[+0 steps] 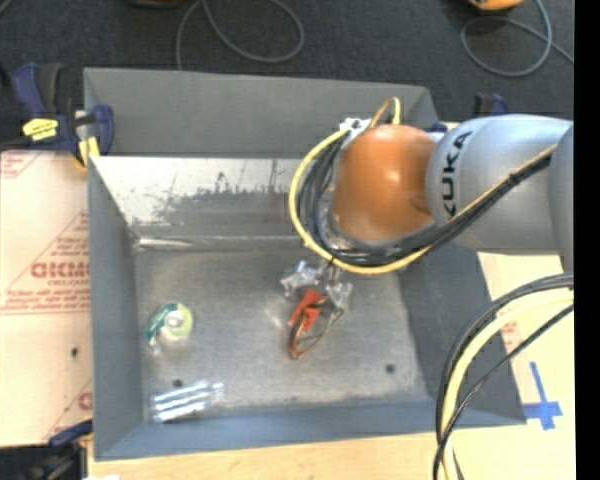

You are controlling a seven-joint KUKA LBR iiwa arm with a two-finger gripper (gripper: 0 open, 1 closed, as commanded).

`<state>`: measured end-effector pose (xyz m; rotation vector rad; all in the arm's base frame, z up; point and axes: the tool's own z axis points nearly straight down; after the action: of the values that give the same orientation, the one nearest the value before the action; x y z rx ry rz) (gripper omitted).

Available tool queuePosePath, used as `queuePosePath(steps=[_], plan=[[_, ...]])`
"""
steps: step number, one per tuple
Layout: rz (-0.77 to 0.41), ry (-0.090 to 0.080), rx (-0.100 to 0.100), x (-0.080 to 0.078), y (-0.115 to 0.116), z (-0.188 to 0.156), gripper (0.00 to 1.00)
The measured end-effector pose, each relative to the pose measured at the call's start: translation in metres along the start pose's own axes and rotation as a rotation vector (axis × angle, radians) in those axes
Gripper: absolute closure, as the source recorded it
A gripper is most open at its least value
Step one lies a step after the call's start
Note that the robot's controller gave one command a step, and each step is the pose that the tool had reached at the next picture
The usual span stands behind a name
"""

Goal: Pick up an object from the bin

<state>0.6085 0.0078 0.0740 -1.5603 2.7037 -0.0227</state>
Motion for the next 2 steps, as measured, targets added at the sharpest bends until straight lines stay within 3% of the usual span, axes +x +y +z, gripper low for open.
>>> queuePosePath(steps=[2], plan=[[0.002, 0.000, -0.001, 0.0004, 0.0007, -0.0036, 1.00]])
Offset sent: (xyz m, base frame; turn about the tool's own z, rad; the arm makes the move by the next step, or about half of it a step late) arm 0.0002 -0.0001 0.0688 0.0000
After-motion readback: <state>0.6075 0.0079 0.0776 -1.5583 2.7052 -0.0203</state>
